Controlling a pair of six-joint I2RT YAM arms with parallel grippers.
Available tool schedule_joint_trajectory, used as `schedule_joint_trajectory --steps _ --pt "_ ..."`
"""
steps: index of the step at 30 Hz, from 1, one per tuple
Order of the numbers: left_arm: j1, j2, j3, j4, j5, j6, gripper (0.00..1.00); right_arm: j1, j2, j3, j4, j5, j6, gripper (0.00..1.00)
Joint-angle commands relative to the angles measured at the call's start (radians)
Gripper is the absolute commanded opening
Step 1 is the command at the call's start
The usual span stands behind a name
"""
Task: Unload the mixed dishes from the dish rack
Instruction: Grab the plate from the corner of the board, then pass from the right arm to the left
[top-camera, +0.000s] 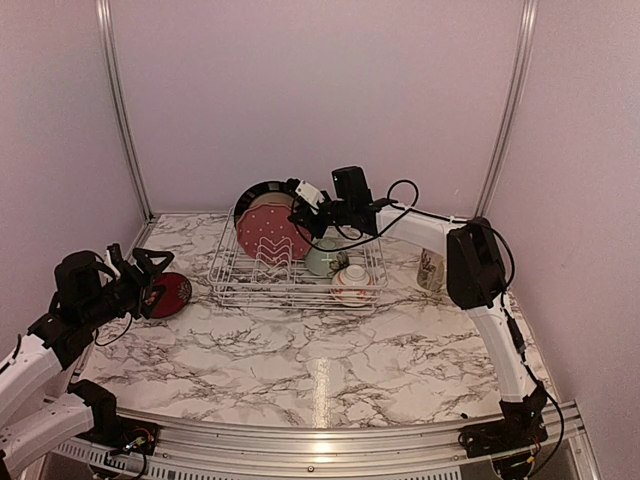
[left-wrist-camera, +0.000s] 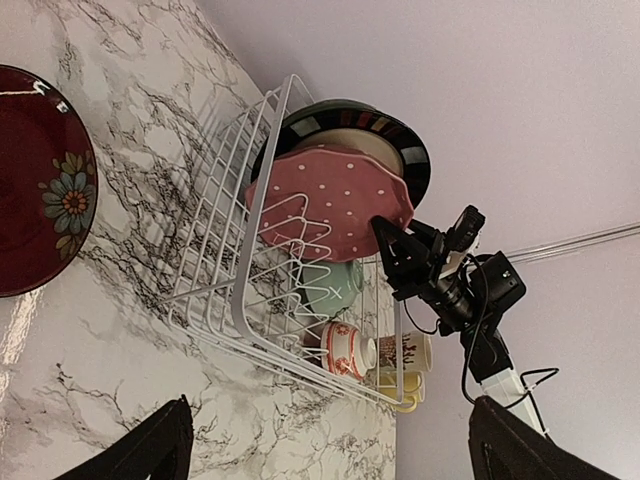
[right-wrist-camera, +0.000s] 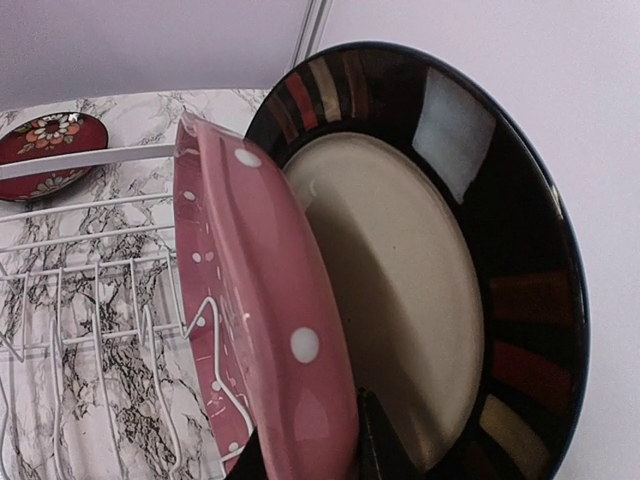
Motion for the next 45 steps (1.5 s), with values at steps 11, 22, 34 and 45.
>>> schedule_joint_trajectory --steps 11,22,34,45 --pt "-0.013 -0.043 0.035 -0.053 -0.027 0.004 0.99 0.004 -0.031 0.06 0.017 0.007 0.047 0.0" --pt "-0.017 -0.043 0.054 -0.054 -0.036 0.0 0.99 -0.008 -0.158 -0.062 0.151 0.036 0.079 0.0" --pt "-0.026 -0.057 0.054 -0.069 -0.048 0.003 0.99 -0.03 -0.294 -0.193 0.293 -0.012 0.191 0.0" --pt "-0.04 -0.05 0.052 -0.048 -0.056 -0.005 0.99 0.004 -0.459 -0.338 0.388 0.077 0.32 0.0"
